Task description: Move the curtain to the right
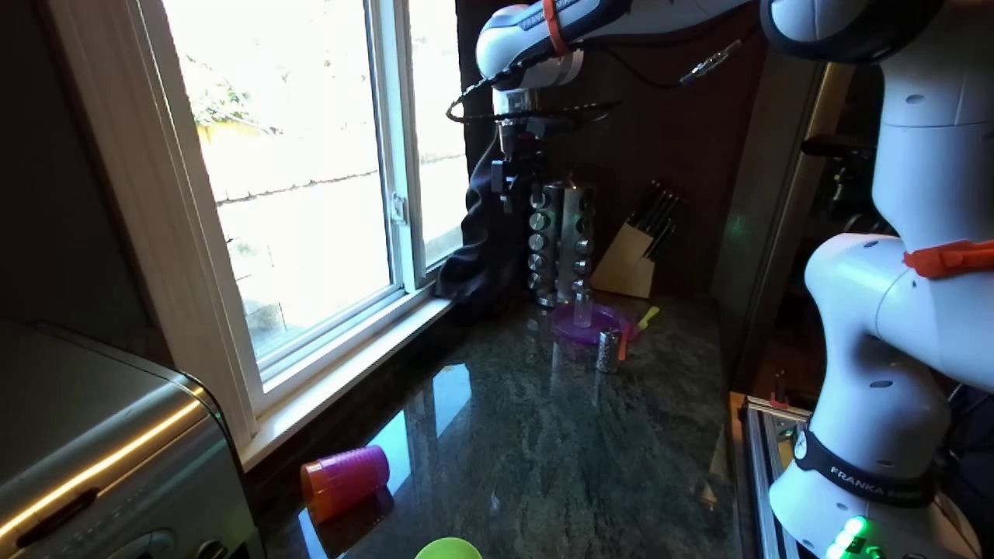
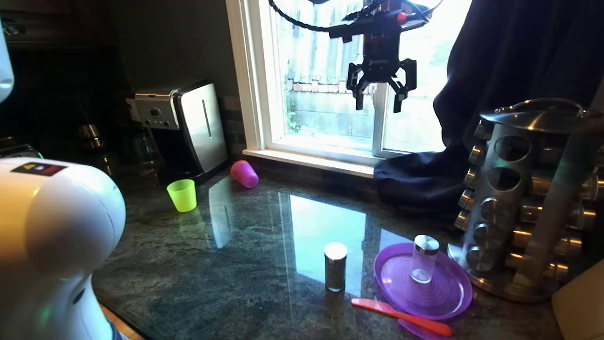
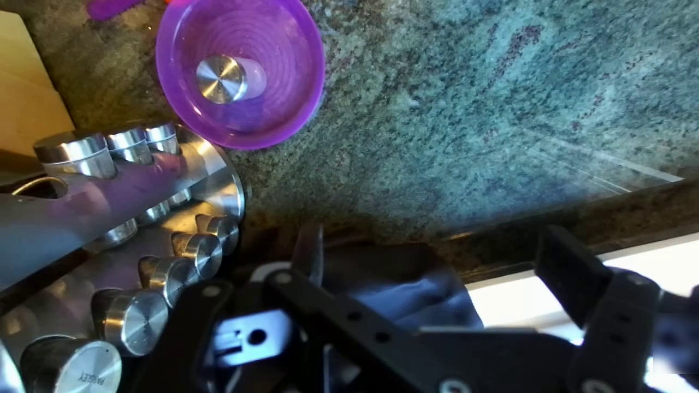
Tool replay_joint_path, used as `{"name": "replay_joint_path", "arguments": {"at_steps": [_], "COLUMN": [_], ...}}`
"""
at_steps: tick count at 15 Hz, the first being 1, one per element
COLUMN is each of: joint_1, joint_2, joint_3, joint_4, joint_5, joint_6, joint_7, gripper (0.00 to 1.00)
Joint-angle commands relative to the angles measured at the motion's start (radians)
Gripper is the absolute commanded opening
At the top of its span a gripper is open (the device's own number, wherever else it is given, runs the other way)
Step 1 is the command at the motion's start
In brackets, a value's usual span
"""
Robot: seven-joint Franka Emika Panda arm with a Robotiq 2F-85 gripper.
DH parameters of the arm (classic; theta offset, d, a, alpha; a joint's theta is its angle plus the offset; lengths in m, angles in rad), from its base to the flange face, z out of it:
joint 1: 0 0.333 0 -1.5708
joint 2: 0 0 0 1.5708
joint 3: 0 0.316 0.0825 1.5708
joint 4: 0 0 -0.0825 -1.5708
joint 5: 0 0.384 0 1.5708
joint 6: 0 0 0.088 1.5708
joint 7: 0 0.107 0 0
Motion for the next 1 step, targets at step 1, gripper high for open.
{"name": "replay_joint_path", "arguments": {"at_steps": [1], "joint_1": [-0.174], "joint_2": [-0.052], "joint_3": [0.203], "joint_4": [0.003], "joint_5": [-0.064], "joint_6": [0.001], "joint_7": [0.042], "gripper": [1.00]}}
